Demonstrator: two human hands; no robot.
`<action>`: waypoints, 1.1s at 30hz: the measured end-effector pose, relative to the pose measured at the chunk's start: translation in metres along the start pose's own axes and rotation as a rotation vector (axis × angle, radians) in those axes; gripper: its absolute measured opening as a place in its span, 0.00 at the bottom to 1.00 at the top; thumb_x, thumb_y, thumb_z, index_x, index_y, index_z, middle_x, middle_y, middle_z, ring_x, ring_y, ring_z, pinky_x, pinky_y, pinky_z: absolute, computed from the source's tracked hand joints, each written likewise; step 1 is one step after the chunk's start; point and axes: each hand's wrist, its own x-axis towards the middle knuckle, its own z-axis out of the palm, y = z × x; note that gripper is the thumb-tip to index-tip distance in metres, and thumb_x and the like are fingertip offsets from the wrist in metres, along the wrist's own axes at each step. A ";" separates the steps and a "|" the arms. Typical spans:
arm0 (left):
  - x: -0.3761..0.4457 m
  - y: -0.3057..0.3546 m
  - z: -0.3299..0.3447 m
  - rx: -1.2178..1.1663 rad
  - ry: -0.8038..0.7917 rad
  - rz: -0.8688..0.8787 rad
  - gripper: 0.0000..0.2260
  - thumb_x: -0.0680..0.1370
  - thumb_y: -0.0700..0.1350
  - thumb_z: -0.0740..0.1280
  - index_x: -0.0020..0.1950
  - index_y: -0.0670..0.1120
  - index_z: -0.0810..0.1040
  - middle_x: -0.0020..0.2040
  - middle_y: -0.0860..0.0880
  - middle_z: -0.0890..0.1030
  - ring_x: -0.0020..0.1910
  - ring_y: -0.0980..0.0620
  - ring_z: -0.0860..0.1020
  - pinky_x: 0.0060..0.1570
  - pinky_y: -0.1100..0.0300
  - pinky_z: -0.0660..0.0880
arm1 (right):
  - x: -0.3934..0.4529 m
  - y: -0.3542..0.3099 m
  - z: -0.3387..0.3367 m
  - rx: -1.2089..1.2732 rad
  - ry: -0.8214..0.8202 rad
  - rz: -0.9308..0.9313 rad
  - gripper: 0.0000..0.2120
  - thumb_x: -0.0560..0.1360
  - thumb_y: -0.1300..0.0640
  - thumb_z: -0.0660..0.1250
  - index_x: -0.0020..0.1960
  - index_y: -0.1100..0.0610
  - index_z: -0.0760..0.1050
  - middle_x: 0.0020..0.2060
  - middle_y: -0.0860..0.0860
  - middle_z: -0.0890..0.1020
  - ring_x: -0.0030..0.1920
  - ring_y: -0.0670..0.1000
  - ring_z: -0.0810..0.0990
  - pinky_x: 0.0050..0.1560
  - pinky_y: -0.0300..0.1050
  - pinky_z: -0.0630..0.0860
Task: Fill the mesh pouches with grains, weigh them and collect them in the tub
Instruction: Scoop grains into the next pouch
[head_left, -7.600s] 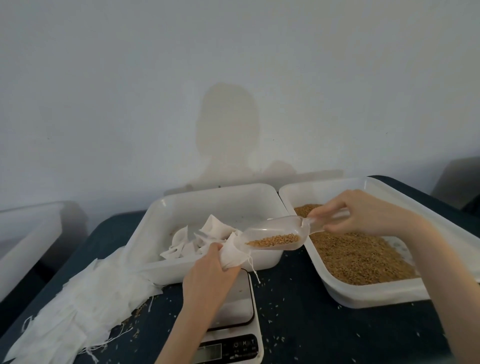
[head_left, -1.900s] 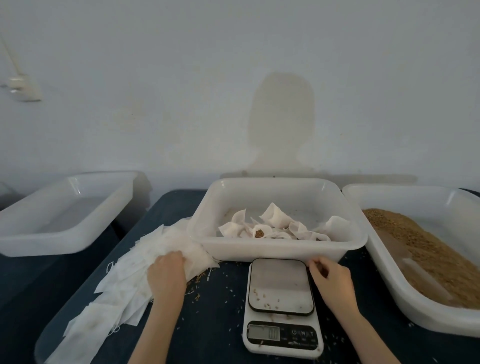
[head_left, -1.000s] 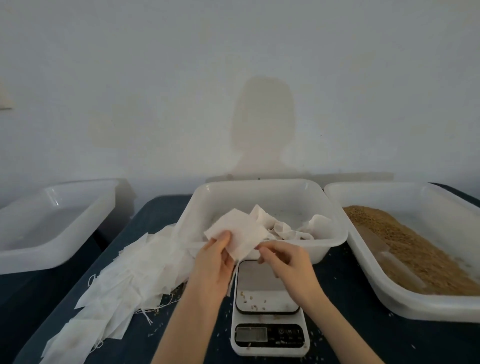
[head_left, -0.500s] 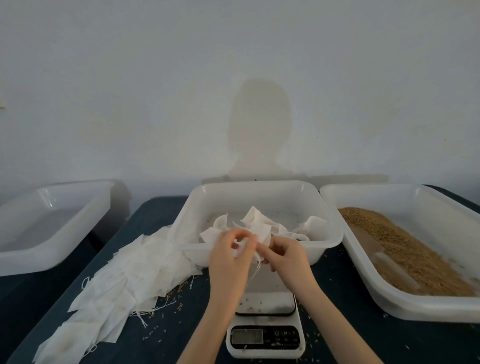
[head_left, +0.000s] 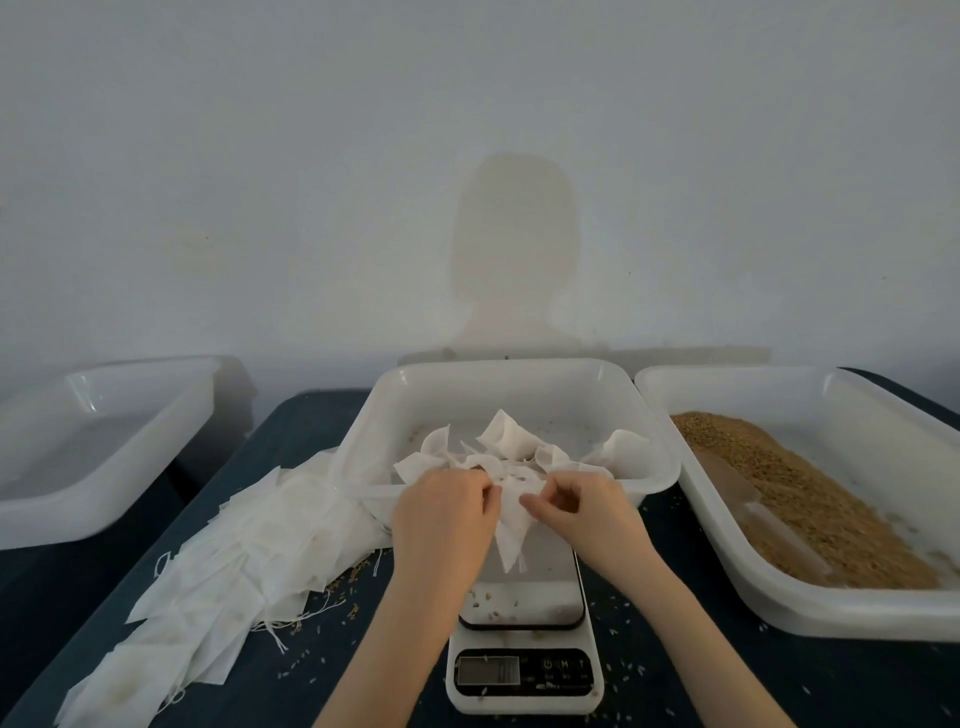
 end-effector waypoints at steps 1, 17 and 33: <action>-0.001 0.003 0.000 0.063 0.008 0.026 0.13 0.81 0.54 0.57 0.39 0.54 0.73 0.33 0.55 0.71 0.35 0.57 0.68 0.30 0.64 0.60 | -0.002 -0.003 0.001 -0.147 0.020 -0.006 0.09 0.73 0.48 0.70 0.37 0.50 0.74 0.31 0.44 0.76 0.32 0.42 0.74 0.38 0.39 0.75; 0.003 0.018 0.002 0.087 -0.052 0.027 0.12 0.80 0.52 0.54 0.39 0.51 0.69 0.33 0.55 0.64 0.39 0.56 0.67 0.35 0.64 0.64 | -0.003 -0.012 0.010 -0.311 -0.159 -0.078 0.11 0.75 0.55 0.64 0.36 0.43 0.76 0.34 0.41 0.77 0.37 0.41 0.75 0.41 0.37 0.73; 0.014 0.017 0.021 -0.280 -0.063 0.136 0.09 0.77 0.54 0.62 0.56 0.55 0.74 0.50 0.60 0.77 0.51 0.60 0.73 0.48 0.65 0.69 | 0.007 -0.014 -0.019 -0.659 -0.143 -0.093 0.10 0.73 0.46 0.64 0.39 0.48 0.80 0.35 0.45 0.78 0.39 0.47 0.76 0.39 0.37 0.66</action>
